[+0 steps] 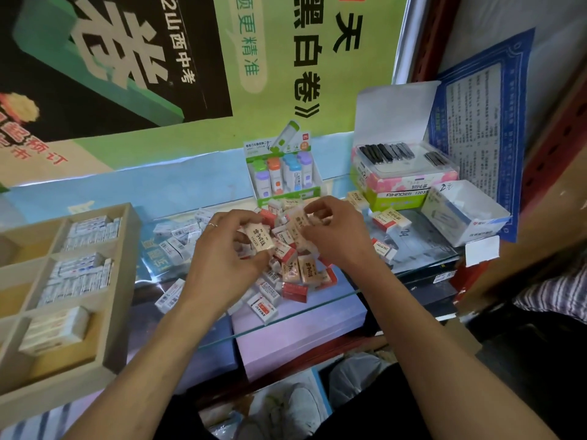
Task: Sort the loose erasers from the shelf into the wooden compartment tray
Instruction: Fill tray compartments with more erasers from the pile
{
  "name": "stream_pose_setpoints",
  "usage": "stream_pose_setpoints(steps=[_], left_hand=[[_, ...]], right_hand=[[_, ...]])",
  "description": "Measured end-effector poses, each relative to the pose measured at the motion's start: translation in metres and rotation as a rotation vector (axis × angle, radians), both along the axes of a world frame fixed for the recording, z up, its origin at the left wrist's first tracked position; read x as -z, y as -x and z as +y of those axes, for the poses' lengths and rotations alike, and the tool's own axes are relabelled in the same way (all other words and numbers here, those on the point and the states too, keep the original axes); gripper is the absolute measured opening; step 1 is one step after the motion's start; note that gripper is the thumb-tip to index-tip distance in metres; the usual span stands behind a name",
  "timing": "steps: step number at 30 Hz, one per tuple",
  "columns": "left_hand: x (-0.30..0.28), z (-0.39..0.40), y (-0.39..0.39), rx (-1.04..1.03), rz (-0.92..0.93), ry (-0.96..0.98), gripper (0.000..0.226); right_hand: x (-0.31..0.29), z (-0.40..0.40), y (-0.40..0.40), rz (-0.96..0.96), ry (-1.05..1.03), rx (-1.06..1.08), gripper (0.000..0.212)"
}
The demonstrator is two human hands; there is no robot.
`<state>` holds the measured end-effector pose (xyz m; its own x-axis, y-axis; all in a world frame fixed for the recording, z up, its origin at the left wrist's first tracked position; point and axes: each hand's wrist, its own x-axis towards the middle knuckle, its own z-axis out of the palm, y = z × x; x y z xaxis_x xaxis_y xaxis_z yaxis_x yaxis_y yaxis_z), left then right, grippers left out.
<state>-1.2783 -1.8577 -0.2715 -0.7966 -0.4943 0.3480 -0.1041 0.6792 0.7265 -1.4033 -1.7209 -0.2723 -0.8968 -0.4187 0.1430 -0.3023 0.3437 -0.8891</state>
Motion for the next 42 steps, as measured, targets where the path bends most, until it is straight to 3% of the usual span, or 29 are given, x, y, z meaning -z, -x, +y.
stream_pose_setpoints(steps=[3,6,13,19,22,26,31,35,38,42], left_hand=[[-0.003,-0.003,-0.004,-0.015,0.027,-0.101,0.056],[-0.01,-0.006,-0.011,-0.051,0.07,-0.267,0.057],[-0.022,-0.011,-0.06,-0.141,0.278,-0.491,0.03],[-0.023,-0.031,-0.12,-0.249,0.432,-0.562,0.025],[-0.024,-0.043,-0.154,-0.329,0.385,-0.442,0.022],[-0.021,-0.076,-0.192,-0.368,0.183,-0.29,0.02],[-0.023,-0.107,-0.204,-0.155,-0.188,-0.038,0.023],[-0.025,-0.118,-0.191,0.025,-0.371,0.256,0.027],[-0.02,-0.13,-0.183,0.069,-0.511,0.436,0.032],[-0.022,-0.141,-0.185,0.036,-0.657,0.534,0.033]], right_hand=[[-0.01,0.008,-0.008,-0.203,0.239,-0.08,0.03],[-0.015,0.006,-0.021,-0.348,0.33,-0.204,0.032],[-0.022,-0.018,-0.049,-0.391,0.327,-0.32,0.014],[-0.027,-0.054,-0.085,-0.398,0.234,-0.471,0.022],[-0.029,-0.075,-0.107,-0.357,0.151,-0.531,0.017],[-0.031,-0.099,-0.131,-0.344,0.135,-0.553,0.017],[-0.031,-0.114,-0.147,-0.324,0.135,-0.558,0.017],[-0.028,-0.119,-0.149,-0.292,0.099,-0.536,0.018],[-0.025,-0.118,-0.146,-0.293,0.069,-0.524,0.019],[-0.021,-0.115,-0.141,-0.312,0.052,-0.498,0.018]])
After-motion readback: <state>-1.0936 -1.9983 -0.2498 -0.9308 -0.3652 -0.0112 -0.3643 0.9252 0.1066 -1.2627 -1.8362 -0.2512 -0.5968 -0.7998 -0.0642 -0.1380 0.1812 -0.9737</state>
